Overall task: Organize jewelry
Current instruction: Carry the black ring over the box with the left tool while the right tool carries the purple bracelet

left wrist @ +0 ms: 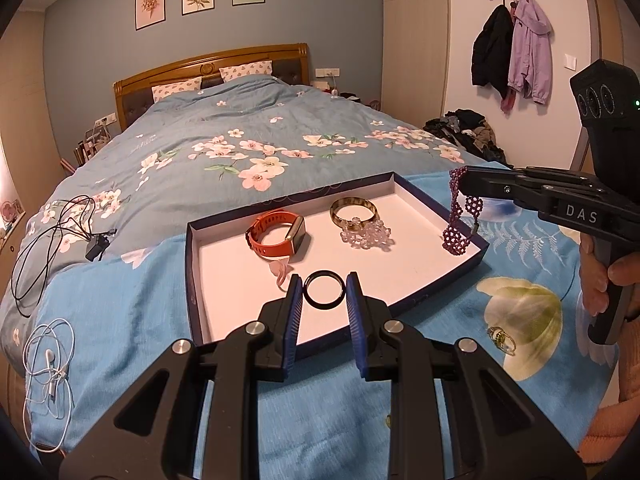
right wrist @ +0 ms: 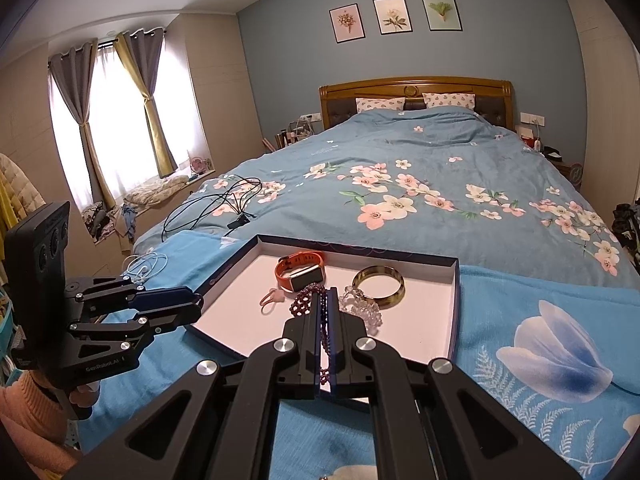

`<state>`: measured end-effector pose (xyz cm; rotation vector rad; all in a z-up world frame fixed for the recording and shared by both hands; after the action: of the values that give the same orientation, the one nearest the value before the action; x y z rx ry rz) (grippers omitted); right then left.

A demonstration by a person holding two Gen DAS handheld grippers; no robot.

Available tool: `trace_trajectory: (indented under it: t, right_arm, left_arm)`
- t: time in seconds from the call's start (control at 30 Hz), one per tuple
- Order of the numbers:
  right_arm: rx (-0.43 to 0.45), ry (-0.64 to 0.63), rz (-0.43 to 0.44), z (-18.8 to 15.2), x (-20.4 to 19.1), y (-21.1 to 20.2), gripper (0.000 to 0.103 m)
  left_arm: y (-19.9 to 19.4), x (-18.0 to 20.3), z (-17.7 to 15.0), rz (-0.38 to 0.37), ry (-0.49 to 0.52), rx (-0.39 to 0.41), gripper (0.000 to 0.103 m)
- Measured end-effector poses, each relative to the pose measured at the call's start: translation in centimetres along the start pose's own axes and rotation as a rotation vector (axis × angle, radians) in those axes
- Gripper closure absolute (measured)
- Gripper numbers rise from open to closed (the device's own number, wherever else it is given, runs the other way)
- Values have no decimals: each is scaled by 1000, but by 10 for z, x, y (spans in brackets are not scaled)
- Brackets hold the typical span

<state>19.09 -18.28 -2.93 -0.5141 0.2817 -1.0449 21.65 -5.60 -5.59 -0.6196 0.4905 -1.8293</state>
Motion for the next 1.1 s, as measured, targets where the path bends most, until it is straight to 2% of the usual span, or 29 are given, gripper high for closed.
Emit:
trace_trajectory:
  t: [1.1]
  right_arm:
    - [-59, 44, 5, -6, 17, 38, 102]
  left_arm:
    - [33, -3, 6, 14, -17, -34, 80]
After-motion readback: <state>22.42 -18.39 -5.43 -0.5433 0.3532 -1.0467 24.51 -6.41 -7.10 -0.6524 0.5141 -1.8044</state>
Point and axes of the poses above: each gripper's, at about its wrist camera, not at the fingertips, and y roughly the way its jaws point, x to its right, z to its top, the point moved 7 cm from there along y, roughly the way its jaws point, and after that the axes turned 14 degrees about -y, right-handed, at the moved point
